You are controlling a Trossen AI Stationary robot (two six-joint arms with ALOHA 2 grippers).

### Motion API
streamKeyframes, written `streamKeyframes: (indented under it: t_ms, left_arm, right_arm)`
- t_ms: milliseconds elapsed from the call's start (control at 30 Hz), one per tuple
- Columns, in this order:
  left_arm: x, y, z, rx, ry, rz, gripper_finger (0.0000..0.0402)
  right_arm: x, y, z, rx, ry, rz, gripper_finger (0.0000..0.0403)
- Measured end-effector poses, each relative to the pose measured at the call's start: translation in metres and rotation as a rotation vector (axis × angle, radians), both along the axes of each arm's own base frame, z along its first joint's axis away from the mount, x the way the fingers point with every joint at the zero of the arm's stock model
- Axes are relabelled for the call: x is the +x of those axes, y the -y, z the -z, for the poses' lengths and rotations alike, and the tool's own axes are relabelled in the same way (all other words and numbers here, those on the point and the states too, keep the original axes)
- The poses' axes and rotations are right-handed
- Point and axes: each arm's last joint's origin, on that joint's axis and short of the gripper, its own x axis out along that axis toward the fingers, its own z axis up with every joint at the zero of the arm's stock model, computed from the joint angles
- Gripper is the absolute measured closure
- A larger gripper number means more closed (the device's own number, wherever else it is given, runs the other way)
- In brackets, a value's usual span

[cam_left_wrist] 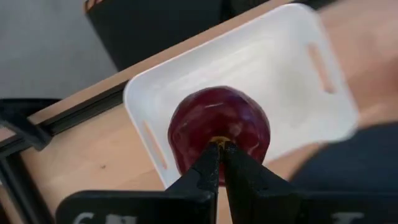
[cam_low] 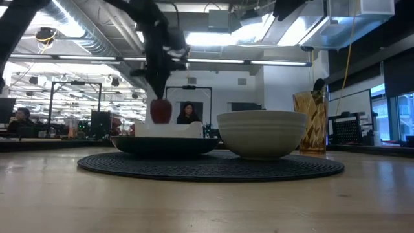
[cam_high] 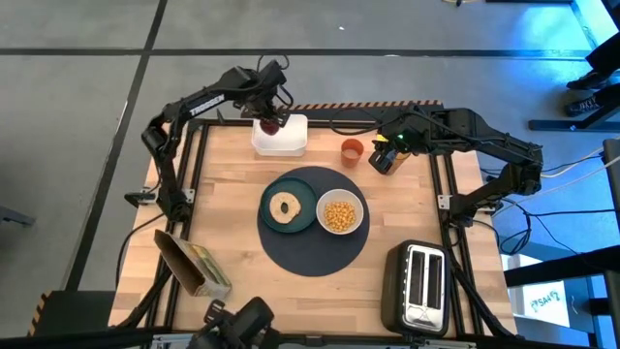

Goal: Arrange a breakfast setting
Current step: Put the apple on the green plate

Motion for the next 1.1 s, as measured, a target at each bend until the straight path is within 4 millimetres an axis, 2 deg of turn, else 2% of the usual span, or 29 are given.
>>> streamKeyframes:
  t_ms: [233,333,467,633,767,967,1100]
  left_arm:
    - [0.001,0.036,-0.039,0.019,0.146,0.162,0.0394]
    - [0.014,0.06,-0.047,0.038,0.17,0.263,0.0394]
    - [0.036,0.095,-0.048,0.037,0.175,0.385,0.0394]
    - [0.066,0.14,-0.036,0.048,0.133,0.519,0.0394]
    - [0.088,0.165,-0.019,0.064,0.081,0.589,0.0394]
    - [0.113,0.191,0.017,0.008,-0.007,0.667,0.0394]
    - [0.121,0.199,0.032,-0.016,-0.04,0.677,0.0394]
  right_arm:
    - [0.0,0.0,0.0,0.0,0.0,-0.001,0.0221]
    - [-0.001,0.0,0.0,-0.01,-0.009,-0.017,0.0221]
    - [-0.004,0.0,-0.003,-0.025,0.0,-0.016,0.0221]
    - [-0.011,-0.001,-0.007,-0.024,0.014,-0.012,0.0221]
    - [-0.019,-0.002,-0.012,-0.04,0.036,-0.002,0.0221]
    - [-0.027,-0.003,-0.016,-0.026,0.063,0.02,0.0221]
    - [-0.03,-0.003,-0.016,-0.018,0.054,0.02,0.0221]
